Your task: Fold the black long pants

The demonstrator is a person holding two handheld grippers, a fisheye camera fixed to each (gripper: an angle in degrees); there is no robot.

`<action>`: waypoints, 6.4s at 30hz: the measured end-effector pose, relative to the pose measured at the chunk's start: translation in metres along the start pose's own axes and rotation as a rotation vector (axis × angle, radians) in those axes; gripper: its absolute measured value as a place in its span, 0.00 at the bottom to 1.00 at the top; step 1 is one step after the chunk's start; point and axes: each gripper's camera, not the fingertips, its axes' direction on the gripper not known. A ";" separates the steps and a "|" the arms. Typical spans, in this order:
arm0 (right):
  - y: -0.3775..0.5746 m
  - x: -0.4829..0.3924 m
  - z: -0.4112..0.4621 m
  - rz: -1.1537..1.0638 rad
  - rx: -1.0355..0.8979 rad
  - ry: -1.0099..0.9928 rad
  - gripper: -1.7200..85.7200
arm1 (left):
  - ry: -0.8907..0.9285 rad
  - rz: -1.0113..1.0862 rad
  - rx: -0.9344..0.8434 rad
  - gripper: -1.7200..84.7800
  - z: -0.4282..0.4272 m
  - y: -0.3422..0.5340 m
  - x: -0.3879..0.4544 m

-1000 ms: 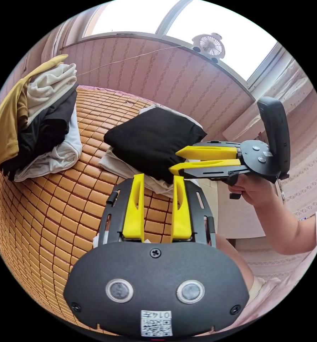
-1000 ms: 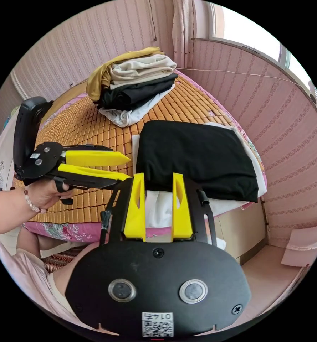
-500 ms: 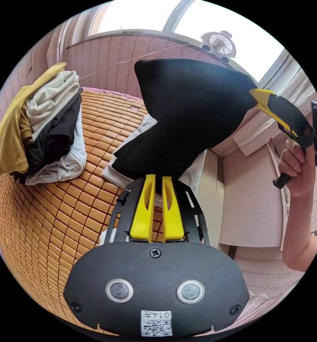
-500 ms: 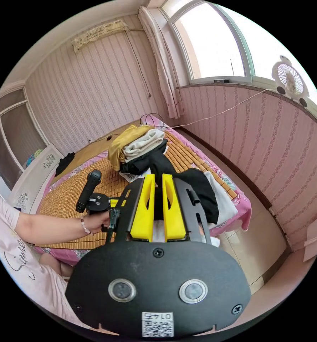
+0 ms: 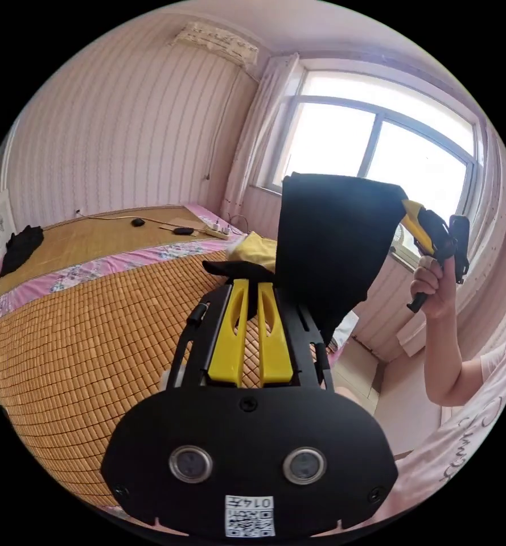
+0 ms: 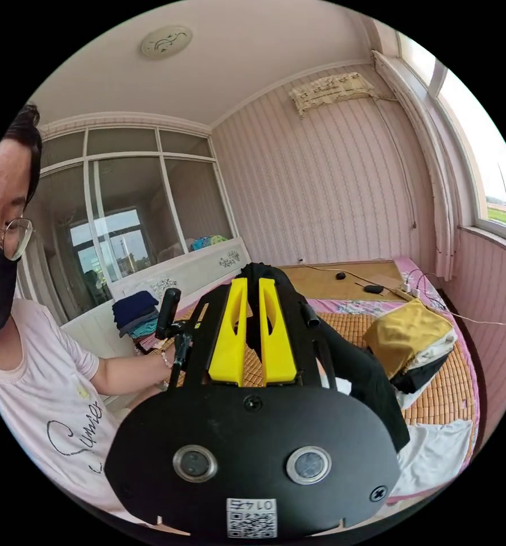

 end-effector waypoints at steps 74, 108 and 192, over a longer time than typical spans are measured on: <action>-0.146 -0.094 0.062 0.232 -1.018 0.795 0.06 | -0.333 -0.868 -0.241 0.02 -0.380 0.340 -0.431; -0.399 -0.266 0.299 -0.203 -0.825 -0.220 0.01 | -0.143 -0.714 -0.082 0.02 -0.426 0.351 -0.334; -0.250 -0.014 0.262 0.007 -0.850 0.376 0.02 | -0.230 -0.153 -0.557 0.09 -0.150 0.162 -0.338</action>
